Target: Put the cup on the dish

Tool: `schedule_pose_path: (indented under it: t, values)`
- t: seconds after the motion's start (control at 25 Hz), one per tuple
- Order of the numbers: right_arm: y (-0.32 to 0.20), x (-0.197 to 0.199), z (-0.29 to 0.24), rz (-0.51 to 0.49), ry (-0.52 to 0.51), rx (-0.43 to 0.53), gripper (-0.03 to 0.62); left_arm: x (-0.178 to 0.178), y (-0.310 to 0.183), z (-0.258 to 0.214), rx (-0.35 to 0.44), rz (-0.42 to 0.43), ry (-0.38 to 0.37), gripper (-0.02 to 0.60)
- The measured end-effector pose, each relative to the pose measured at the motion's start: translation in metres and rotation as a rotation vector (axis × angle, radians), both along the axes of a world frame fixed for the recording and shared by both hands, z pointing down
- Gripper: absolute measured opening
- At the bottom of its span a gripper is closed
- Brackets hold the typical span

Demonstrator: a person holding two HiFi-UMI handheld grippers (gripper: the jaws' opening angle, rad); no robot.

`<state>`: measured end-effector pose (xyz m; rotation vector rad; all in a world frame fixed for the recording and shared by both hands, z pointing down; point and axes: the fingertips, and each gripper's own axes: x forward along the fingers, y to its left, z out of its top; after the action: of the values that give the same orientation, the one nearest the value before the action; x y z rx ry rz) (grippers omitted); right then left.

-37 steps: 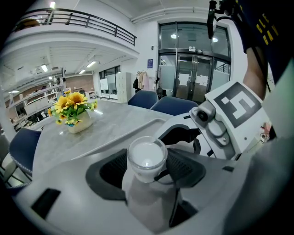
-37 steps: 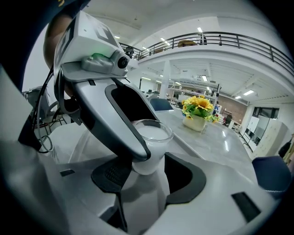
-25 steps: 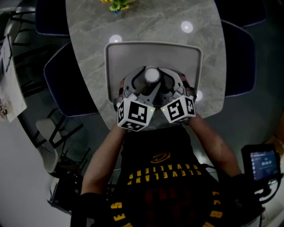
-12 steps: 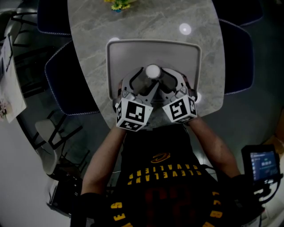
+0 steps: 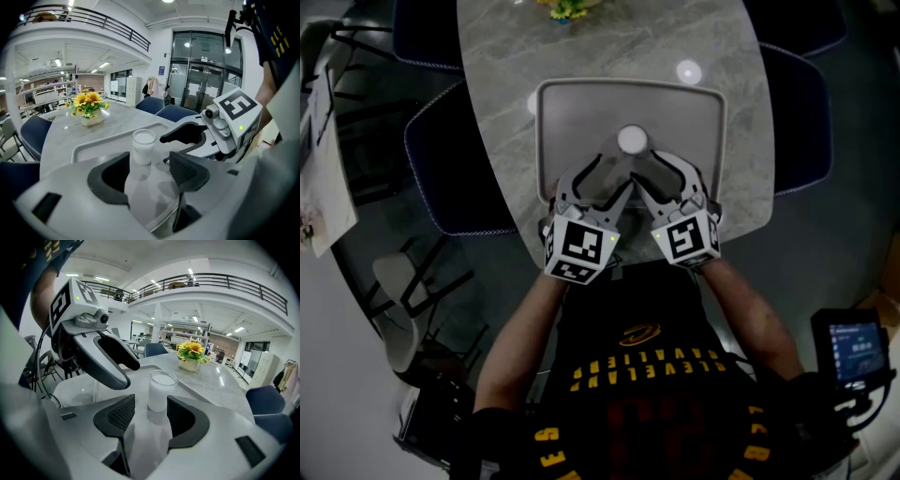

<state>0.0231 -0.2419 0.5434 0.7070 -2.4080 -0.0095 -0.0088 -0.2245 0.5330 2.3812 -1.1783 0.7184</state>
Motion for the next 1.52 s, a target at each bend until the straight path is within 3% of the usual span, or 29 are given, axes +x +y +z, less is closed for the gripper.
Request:
schedule_pose_path:
  t: [0.44, 0.56, 0.6, 0.68, 0.8, 1.08, 1.52]
  values:
    - [0.011, -0.006, -0.009, 0.066, -0.117, -0.084, 0.216, -0.015, 0.013, -0.023, 0.02, -0.044, 0.073, 0.263]
    - [0.012, -0.009, -0.011, 0.071, -0.141, -0.098, 0.196, -0.019, 0.016, -0.03, 0.038, -0.057, 0.104, 0.163]
    - [0.011, -0.01, -0.012, 0.079, -0.153, -0.101, 0.116, -0.02, 0.016, -0.032, 0.046, -0.064, 0.115, 0.129]
    - [0.007, -0.013, -0.015, 0.082, -0.176, -0.102, 0.068, -0.022, 0.013, -0.036, 0.064, -0.077, 0.134, 0.059]
    - [0.01, -0.017, -0.02, 0.059, -0.204, -0.107, 0.008, -0.024, 0.016, -0.045, 0.088, -0.087, 0.145, 0.002]
    - [0.09, -0.045, -0.094, 0.126, -0.289, -0.101, 0.008, -0.051, 0.098, -0.108, 0.156, -0.09, 0.186, 0.002]
    - [0.099, -0.044, -0.117, 0.151, -0.374, -0.069, 0.007, -0.054, 0.098, -0.143, 0.216, -0.119, 0.232, 0.002]
